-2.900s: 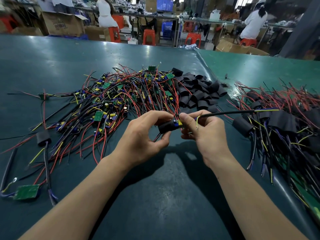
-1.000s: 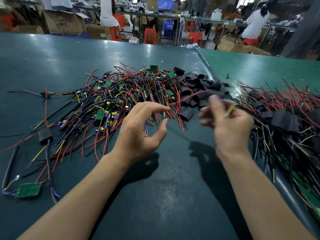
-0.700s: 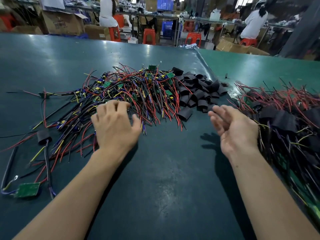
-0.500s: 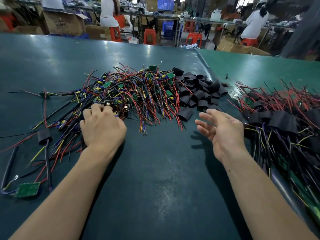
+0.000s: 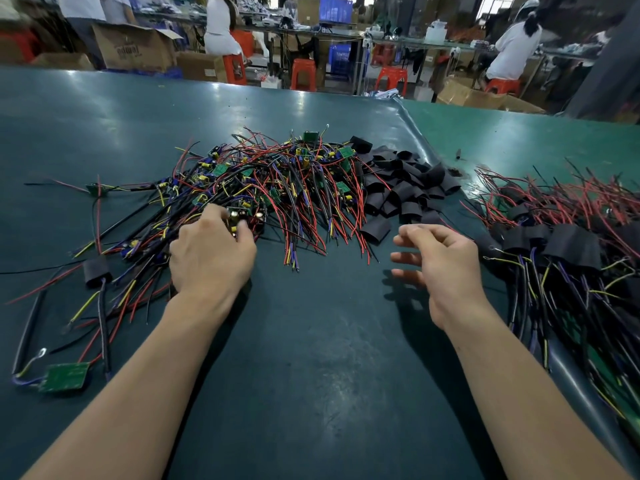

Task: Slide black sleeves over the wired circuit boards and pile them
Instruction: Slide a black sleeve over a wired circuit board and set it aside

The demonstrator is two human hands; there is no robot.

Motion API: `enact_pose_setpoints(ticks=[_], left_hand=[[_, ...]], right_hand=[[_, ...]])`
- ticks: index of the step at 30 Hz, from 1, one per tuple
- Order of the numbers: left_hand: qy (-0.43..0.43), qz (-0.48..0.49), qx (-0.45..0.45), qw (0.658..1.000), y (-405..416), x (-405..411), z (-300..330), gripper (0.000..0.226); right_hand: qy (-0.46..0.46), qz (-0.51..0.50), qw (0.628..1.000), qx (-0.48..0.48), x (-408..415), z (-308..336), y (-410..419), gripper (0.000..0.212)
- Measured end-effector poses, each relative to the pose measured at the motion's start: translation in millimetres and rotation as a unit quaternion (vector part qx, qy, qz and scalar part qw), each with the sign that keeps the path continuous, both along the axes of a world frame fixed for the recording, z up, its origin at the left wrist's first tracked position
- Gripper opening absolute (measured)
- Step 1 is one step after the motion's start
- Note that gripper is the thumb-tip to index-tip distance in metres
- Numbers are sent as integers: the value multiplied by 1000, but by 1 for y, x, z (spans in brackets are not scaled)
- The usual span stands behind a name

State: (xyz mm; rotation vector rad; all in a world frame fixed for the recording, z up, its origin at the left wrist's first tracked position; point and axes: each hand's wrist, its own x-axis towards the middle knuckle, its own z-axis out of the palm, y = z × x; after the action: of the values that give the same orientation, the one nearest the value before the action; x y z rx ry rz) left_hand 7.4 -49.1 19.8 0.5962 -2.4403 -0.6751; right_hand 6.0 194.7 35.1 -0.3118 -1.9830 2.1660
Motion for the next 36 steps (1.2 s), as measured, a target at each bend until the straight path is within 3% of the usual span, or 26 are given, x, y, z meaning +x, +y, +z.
enact_pose_setpoints(ticks=[3, 7, 10, 12, 14, 16, 20, 23, 26, 28, 30, 32, 36], left_hand=[[131, -55, 79, 987, 9, 1, 4, 22], [220, -123, 261, 932, 18, -3, 11, 31], [216, -152, 498, 826, 20, -5, 19, 34], [186, -177, 608, 751, 23, -5, 21, 33], [141, -230, 668, 694, 33, -2, 20, 32], [99, -283, 682, 668, 46, 1, 17, 31], [133, -315, 650, 679, 52, 1, 15, 31], [200, -287, 599, 720, 41, -1, 13, 36], [217, -310, 457, 805, 40, 3, 8, 33], [202, -334, 315, 865, 45, 8, 2, 25], [172, -366, 160, 900, 51, 12, -3, 11], [165, -412, 60, 894, 55, 15, -6, 12], [192, -413, -3, 890, 55, 17, -6, 27]], right_hand=[[-5, 17, 1000, 23, 1, -1, -3, 12], [23, 120, 992, 37, 8, 0, -13, 9], [80, 227, 968, 68, 14, -3, -22, 15], [93, 289, 945, 123, 18, -10, -29, 40], [98, 344, 919, 165, 20, -16, -38, 67], [133, 344, 910, 188, 20, -21, -45, 71], [158, 233, 952, 119, 18, -15, -46, 23], [140, 129, 982, 7, 12, -4, -35, 14], [145, 11, 984, -101, 6, 7, -19, 11], [133, -33, 977, -162, 4, 13, -9, 12], [105, -35, 974, -196, 4, 15, -4, 15], [81, -11, 974, -211, 6, 16, -4, 17], [59, 55, 966, -246, 6, 15, -7, 19]])
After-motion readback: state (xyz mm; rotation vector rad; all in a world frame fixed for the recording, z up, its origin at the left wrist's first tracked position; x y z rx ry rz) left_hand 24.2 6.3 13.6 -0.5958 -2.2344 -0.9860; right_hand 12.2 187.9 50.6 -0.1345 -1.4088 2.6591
